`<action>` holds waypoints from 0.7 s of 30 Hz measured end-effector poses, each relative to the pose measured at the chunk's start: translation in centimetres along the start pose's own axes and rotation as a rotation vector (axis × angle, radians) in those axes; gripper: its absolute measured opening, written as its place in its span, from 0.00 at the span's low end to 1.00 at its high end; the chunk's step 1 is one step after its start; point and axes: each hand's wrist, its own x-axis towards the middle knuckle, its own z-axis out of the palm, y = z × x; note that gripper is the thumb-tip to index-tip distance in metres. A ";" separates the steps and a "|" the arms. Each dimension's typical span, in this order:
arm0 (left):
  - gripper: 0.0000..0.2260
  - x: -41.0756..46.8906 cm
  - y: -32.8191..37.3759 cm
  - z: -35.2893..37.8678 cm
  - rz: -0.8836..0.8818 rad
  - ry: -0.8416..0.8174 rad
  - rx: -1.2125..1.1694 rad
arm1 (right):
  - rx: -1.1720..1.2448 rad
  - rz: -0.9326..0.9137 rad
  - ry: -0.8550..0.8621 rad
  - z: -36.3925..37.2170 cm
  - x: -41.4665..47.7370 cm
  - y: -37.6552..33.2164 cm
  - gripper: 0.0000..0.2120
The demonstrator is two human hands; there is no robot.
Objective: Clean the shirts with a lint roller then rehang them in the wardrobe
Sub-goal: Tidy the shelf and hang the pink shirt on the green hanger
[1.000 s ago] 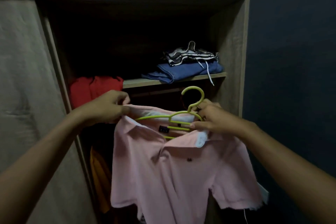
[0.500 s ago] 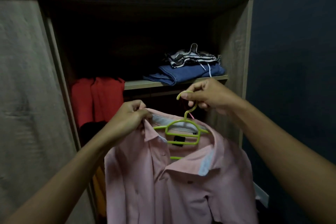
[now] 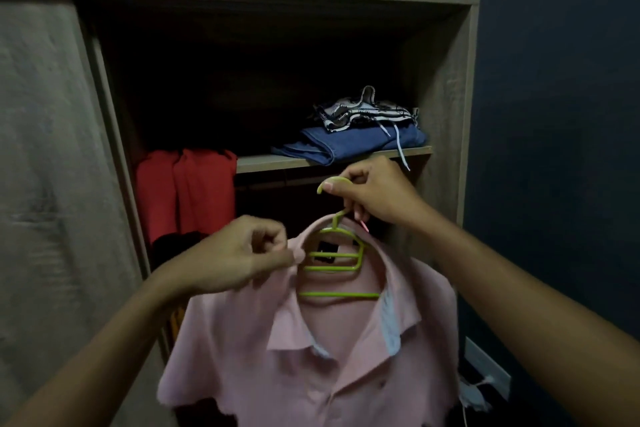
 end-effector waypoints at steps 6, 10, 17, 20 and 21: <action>0.22 1.7 -3.3 0.6 0.134 0.248 0.529 | 0.052 -0.099 0.006 -0.9 -0.5 -2.3 0.06; 0.18 2.4 -4.9 2.1 0.169 0.227 0.411 | 0.080 -0.106 -0.029 -2.3 -0.9 -1.5 0.08; 0.20 2.1 -5.8 1.3 0.141 0.333 0.214 | -0.269 0.072 -0.379 -7.2 -4.5 6.1 0.10; 0.21 2.7 -6.2 1.7 0.104 0.316 0.153 | -0.237 0.068 -0.417 -7.5 -5.2 6.6 0.14; 0.20 2.9 -6.4 2.1 0.098 0.309 0.131 | -0.236 0.062 -0.429 -7.7 -5.1 6.4 0.14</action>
